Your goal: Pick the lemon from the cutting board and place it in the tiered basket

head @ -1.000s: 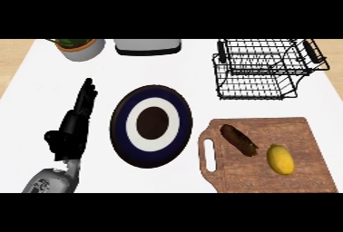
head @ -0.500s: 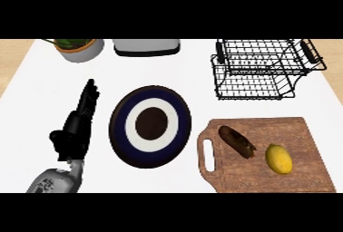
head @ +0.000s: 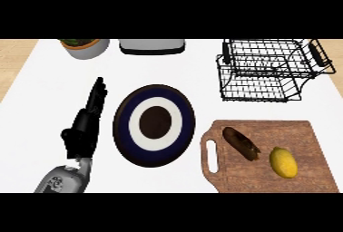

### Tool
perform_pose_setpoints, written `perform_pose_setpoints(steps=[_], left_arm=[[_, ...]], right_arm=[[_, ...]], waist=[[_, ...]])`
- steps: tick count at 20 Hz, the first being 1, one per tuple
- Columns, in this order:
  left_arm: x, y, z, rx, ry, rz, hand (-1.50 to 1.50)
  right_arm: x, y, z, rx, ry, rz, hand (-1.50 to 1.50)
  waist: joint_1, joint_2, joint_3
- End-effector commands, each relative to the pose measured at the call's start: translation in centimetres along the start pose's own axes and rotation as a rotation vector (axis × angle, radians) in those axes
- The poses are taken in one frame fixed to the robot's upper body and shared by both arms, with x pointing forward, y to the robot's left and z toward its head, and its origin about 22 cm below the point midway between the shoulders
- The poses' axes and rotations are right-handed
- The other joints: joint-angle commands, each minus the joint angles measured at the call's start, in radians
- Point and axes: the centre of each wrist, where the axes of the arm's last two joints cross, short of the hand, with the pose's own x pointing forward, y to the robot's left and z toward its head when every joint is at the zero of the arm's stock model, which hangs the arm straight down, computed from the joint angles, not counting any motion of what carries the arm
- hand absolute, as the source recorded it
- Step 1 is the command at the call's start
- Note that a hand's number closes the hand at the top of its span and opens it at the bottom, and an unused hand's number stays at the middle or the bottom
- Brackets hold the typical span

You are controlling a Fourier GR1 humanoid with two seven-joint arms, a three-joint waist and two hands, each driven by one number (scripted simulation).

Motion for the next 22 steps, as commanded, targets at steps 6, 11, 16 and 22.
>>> perform_pose_setpoints(steps=[6,11,16,22], left_arm=[[1.1,2.1,0.9,-0.013,-0.002,-0.006,0.00],[-0.1,0.4,0.9,-0.015,-0.005,0.024,0.00],[-0.5,0.7,0.0,-0.021,0.013,0.010,0.00],[-0.1,1.1,-2.1,-0.007,-0.009,0.008,0.00]], right_arm=[[3.3,3.5,-0.6,0.063,0.026,0.090,-1.50],[2.2,4.9,-1.1,0.150,0.143,0.110,-1.50],[3.5,6.1,-0.3,0.170,0.172,0.137,-1.50],[3.2,5.7,-1.9,0.162,0.212,0.226,-1.50]], waist=[[0.016,0.001,-0.001],[0.015,0.003,0.000],[0.008,0.002,0.000],[0.011,0.003,0.000]])
